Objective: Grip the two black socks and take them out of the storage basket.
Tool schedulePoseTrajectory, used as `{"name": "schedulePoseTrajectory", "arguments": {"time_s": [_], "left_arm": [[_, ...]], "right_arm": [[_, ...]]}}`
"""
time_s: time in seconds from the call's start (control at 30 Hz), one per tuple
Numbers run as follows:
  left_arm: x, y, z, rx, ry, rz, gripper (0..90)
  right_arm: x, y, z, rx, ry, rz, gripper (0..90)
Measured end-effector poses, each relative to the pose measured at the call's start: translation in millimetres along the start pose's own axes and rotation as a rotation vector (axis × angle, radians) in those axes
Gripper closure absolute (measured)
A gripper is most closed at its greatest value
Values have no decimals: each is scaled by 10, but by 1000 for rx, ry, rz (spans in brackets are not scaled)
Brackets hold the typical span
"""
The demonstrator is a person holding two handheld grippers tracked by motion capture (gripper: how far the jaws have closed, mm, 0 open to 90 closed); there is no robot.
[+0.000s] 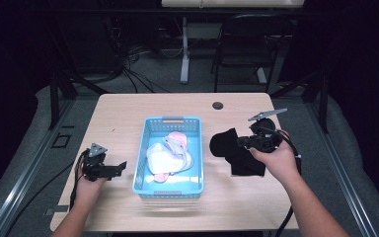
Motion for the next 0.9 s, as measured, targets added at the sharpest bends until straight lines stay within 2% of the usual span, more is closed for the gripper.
{"name": "schedulePoseTrajectory", "arguments": {"time_s": [0.43,0.47,0.5,0.53,0.57,0.6,0.67,0.73,0.9], "left_arm": [[3,4,0,-2,0,-2,3],[1,3,3,-2,-2,-5,3],[1,3,3,-2,-2,-5,3],[2,3,5,-2,-1,-4,3],[2,3,5,-2,-1,-4,3],[3,2,7,-3,0,-4,3],[5,5,5,-2,2,-1,3],[5,6,6,-2,0,-2,3],[9,5,11,-2,3,-3,3]], "right_arm": [[206,-229,183,27,25,47,876],[245,-303,229,45,31,59,877],[245,-303,229,45,31,59,877],[282,-386,271,48,36,81,876],[282,-386,271,48,36,81,876],[315,-480,309,68,40,98,876],[331,-529,322,72,41,108,876],[384,-670,383,90,40,152,875],[437,-797,425,98,41,186,874]]}}
Point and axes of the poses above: each handheld gripper's, and its own axes: z roughly forward along the jaws, x roughly out of its underside, y roughly to its left, the point moved 7 cm from there along z, roughly forward along the jaws, and after that the axes turned 15 degrees about z, right-handed, at the moved point
